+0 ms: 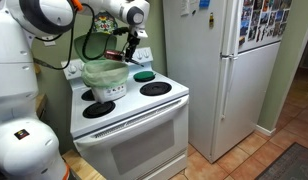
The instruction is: Use the silver tongs to pick up the red can and put it in the bin, put the silver tongs back on the hob of the stove
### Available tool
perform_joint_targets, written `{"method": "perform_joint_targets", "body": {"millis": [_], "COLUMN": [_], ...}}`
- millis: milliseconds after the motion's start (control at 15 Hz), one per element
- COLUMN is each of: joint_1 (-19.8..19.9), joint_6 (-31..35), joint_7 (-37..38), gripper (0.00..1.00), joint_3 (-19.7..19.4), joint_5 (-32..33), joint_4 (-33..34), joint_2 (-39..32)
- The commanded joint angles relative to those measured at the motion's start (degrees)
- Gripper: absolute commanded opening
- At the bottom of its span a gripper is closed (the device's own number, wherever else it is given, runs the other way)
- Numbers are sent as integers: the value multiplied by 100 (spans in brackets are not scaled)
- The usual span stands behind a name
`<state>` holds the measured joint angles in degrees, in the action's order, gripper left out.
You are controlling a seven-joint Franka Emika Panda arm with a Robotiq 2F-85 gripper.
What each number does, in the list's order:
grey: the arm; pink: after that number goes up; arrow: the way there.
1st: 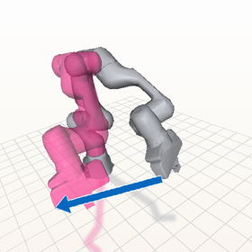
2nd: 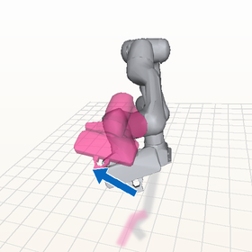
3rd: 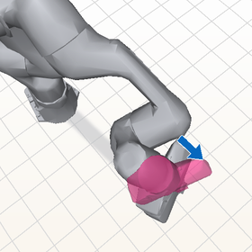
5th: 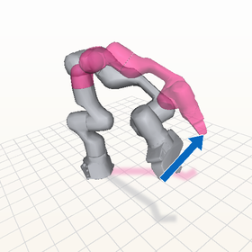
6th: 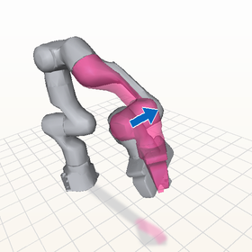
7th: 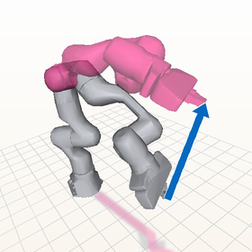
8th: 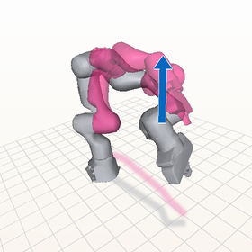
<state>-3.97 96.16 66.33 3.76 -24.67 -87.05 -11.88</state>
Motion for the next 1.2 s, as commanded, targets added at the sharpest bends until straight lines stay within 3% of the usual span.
{"method": "perform_joint_targets", "body": {"millis": [0,67,133,200,267,333,600,667,733,800,867,1133], "joint_1": [-33,-32,-30,-32,-35,-32,-34,-35,-36,-34,-34,-32], "joint_6": [-255,-309,-358,-385,-411,-445,-492,-519,-548,-560,-573,-626], "joint_7": [104,96,80,86,102,94,103,109,111,109,105,103], "gripper": [58,88,40,43,54,39,39,51,89,52,43,38], "joint_3": [-34,-35,-34,-36,-40,-41,-47,-49,-51,-53,-54,-62], "joint_5": [53,63,56,59,72,67,81,90,93,89,88,99], "joint_4": [158,177,178,181,184,180,184,189,194,194,194,195], "joint_2": [-83,-94,-97,-102,-104,-104,-109,-109,-110,-110,-110,-107]}}
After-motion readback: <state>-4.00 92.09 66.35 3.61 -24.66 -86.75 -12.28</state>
